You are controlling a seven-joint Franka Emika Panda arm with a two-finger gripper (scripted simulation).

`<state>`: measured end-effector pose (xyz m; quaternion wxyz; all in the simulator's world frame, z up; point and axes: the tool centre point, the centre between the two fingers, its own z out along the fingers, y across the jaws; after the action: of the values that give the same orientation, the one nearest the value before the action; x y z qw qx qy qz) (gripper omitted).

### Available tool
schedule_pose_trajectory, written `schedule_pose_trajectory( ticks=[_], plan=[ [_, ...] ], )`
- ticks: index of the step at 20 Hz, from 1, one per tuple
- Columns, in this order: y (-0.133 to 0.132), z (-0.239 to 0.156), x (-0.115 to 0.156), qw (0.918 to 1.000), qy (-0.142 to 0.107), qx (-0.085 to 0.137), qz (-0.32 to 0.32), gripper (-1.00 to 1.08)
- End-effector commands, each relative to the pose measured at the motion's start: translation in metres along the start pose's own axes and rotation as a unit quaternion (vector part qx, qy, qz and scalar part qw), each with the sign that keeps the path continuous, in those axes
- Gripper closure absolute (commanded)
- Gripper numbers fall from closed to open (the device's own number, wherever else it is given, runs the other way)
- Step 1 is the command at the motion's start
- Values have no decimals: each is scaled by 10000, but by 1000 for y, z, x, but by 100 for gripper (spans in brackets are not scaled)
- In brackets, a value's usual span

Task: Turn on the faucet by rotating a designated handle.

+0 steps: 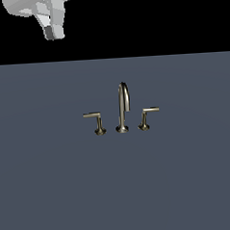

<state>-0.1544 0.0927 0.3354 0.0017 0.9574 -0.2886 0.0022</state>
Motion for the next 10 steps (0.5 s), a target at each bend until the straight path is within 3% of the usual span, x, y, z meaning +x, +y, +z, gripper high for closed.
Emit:
schedule_pose_trajectory(
  ticks=[1, 10],
  plan=[
    [-12, 14, 6, 9997, -6, 9, 262, 108],
    [-49, 62, 30, 9936, -24, 25, 1129, 108]
  ],
)
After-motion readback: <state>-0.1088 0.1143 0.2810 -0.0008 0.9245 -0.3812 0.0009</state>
